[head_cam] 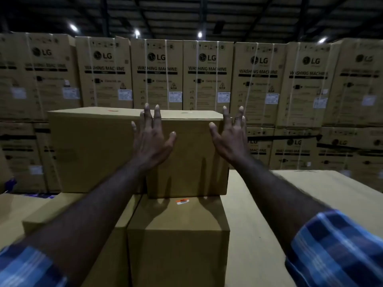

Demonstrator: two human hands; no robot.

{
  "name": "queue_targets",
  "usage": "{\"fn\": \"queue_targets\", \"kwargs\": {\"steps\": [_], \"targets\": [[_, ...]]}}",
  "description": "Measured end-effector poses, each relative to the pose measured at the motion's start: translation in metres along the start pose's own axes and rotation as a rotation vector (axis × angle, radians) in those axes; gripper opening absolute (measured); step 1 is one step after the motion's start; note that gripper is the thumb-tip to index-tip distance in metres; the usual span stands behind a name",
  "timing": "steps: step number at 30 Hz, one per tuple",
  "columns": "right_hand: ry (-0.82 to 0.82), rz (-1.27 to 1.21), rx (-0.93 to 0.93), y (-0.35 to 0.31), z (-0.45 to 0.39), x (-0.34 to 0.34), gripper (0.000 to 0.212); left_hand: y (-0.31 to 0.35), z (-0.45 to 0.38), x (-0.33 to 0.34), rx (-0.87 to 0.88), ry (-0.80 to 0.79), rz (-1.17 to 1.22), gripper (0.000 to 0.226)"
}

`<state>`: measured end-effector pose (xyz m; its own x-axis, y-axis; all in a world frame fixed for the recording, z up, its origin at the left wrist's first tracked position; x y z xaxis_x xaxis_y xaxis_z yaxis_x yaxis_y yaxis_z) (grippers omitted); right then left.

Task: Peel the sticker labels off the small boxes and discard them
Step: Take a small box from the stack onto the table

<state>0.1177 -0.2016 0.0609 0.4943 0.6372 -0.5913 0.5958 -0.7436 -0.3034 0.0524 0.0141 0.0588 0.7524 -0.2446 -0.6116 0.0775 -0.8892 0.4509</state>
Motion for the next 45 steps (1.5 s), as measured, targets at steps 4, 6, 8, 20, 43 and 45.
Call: {"fn": "queue_targets", "kwargs": {"steps": [4,6,8,20,43,45], "targets": [[-0.007,-0.018,0.036,0.006,-0.017,0.001,0.063,0.008,-0.019,0.003,0.016,0.013,-0.151,0.072],[-0.02,-0.015,0.043,0.009,-0.023,0.006,0.061,0.009,-0.027,0.008,0.009,-0.012,-0.192,0.07],[-0.038,-0.011,0.057,0.012,-0.027,0.01,0.06,0.007,-0.031,0.012,-0.012,-0.022,-0.214,0.07],[0.074,-0.094,0.098,0.032,-0.028,0.013,0.056,0.026,-0.021,0.018,-0.007,0.098,-0.12,0.055],[0.277,-0.079,0.051,0.007,0.018,-0.03,0.057,0.025,-0.002,-0.017,-0.374,0.016,0.183,0.061],[0.3,-0.057,0.036,0.005,0.024,-0.038,0.057,0.03,0.006,-0.019,-0.347,0.021,0.19,0.06]]}}
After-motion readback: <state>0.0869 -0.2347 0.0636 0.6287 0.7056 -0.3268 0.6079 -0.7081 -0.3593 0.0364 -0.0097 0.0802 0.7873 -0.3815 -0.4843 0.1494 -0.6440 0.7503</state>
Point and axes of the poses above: each hand's wrist, its own z-axis away from the middle knuckle, its own x-axis out of the palm, y = z × x, the point moved 8 cm from there along -z, towards the middle knuckle, and after that the axes turned 13 degrees about -x, right-handed, at the moved point
